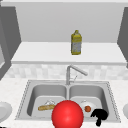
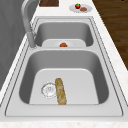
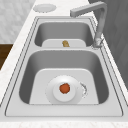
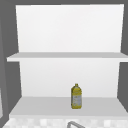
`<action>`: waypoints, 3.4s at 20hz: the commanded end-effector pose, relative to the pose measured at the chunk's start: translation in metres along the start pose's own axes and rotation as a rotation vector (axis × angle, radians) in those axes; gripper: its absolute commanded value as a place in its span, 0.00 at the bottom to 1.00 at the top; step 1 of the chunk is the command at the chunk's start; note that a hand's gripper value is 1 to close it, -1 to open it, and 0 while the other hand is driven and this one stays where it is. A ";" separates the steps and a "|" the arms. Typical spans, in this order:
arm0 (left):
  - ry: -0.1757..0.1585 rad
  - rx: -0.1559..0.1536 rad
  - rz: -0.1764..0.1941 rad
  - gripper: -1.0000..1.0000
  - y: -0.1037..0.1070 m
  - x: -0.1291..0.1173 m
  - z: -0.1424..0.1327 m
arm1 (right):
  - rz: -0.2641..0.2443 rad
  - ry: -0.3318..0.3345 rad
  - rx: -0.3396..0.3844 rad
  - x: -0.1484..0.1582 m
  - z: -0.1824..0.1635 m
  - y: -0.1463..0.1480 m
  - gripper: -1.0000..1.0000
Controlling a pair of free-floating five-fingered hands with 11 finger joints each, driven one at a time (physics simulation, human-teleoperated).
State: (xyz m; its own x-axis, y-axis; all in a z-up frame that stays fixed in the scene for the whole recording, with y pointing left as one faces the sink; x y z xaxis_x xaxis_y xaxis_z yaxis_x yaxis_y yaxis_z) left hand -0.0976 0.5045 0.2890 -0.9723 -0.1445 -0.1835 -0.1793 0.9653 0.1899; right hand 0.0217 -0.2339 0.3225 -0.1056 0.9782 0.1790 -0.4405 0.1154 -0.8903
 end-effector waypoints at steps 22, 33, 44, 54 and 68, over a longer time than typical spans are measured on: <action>-0.026 -0.168 0.030 0.00 -0.065 0.008 -0.055 | 0.000 0.000 0.000 0.000 0.000 0.000 0.50; -0.029 -0.192 0.042 0.00 -0.083 0.013 -0.060 | 0.000 0.000 0.000 0.000 0.000 0.000 0.50; -0.038 -0.229 0.070 0.00 -0.090 0.024 -0.067 | 0.000 0.000 0.000 0.000 0.000 0.000 0.50; -0.043 -0.249 0.094 0.00 -0.093 0.028 -0.081 | 0.000 0.000 0.000 0.000 0.000 0.000 0.50; -0.022 -0.179 0.064 0.00 -0.095 0.036 -0.099 | 0.000 0.000 0.000 0.000 0.000 0.000 0.50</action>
State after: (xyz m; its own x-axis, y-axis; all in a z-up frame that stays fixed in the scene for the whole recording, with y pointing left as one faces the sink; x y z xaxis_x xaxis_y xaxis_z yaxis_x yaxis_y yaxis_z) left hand -0.1309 0.3884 0.3601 -0.9802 -0.0811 -0.1806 -0.1414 0.9253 0.3518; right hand 0.0217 -0.2339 0.3225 -0.1056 0.9782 0.1790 -0.4405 0.1154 -0.8903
